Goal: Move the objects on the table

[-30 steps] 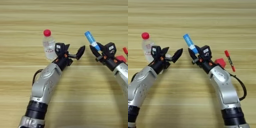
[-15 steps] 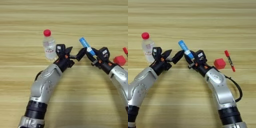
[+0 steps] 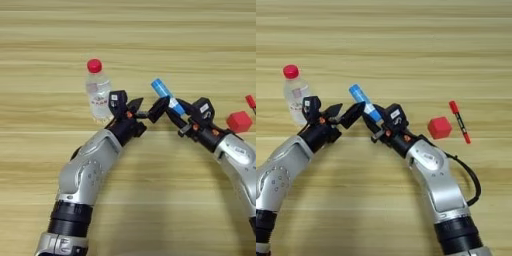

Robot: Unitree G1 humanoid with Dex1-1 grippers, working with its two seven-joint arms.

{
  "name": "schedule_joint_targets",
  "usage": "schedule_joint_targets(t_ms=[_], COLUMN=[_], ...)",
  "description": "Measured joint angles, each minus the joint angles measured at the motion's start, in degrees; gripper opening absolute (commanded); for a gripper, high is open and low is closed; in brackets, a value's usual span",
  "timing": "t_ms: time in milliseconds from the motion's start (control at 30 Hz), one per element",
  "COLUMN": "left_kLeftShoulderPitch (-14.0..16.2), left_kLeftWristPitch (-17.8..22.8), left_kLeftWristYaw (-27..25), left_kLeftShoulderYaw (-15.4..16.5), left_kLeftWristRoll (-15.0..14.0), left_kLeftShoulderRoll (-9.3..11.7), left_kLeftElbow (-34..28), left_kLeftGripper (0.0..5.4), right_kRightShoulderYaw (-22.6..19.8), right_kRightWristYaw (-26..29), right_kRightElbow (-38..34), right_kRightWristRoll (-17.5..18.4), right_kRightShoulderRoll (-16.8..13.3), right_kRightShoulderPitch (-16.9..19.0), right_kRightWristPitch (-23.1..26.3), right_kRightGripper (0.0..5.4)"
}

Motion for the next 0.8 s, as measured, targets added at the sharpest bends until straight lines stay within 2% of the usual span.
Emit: schedule_joint_targets(t_ms=[533,800], left_kLeftShoulderPitch=[-0.4,-0.4], left_kLeftWristPitch=[0.3,2.3], left_kLeftWristYaw=[0.4,0.5], left_kLeftShoulderYaw=[0.9,0.8], left_kLeftWristRoll=[-1.9,-3.3], left_kLeftShoulderRoll=[-0.1,-0.1], left_kLeftElbow=[0.6,0.6], left_kLeftGripper=[5.4,5.4], right_kRightShoulderYaw=[3.0,4.0], right_kRightWristYaw=[1.4,1.7], right_kRightElbow=[-2.9,-5.1], right_kRightWristRoll=[-0.3,-0.3], right_kRightShoulderRoll=[-0.5,-0.9], right_kRightShoulderPitch=[2.3,2.9], right_kRightWristPitch=[0.0,0.1], right_kRightGripper=[1.42,1.42])
